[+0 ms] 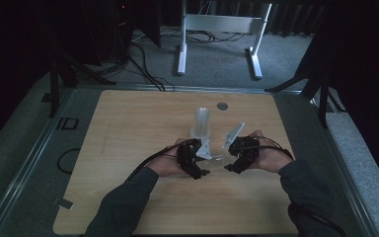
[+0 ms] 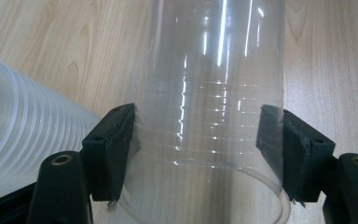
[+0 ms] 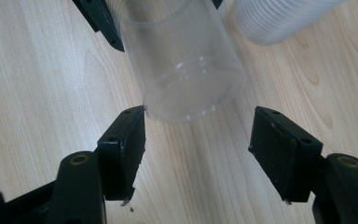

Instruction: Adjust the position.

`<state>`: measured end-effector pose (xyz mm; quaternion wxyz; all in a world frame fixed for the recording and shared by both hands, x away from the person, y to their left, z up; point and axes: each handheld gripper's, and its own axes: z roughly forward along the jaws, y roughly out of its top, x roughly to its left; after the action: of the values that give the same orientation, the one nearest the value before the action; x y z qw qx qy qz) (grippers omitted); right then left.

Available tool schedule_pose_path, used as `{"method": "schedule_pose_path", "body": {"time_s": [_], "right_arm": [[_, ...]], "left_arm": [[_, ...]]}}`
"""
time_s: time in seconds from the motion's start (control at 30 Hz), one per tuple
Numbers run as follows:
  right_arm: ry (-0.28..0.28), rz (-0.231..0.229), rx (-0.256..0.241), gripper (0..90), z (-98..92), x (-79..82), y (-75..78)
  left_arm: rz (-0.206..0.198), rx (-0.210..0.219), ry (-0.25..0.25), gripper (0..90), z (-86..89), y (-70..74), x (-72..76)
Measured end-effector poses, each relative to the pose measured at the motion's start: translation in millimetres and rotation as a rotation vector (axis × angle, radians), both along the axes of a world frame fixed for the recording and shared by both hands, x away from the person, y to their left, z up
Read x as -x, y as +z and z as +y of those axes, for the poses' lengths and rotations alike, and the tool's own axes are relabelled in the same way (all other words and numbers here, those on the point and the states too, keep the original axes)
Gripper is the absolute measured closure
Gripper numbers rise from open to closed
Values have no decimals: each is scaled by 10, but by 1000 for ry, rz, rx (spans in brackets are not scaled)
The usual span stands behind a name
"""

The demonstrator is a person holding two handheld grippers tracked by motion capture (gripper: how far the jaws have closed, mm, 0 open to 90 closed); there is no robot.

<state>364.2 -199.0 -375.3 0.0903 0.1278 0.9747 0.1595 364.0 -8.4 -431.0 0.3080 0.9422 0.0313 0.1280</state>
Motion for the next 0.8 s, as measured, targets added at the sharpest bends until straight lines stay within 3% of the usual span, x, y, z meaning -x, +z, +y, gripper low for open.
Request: {"method": "schedule_pose_path", "body": {"time_s": [0.53,0.8], "right_arm": [[34,30,7,341,112,11,-76],[43,45,7,343,135,13,-123]], "left_arm": [[-51,-46,-19,294,-72,-25,78],[-51,-17,-17,294,-91,-16,103]]}}
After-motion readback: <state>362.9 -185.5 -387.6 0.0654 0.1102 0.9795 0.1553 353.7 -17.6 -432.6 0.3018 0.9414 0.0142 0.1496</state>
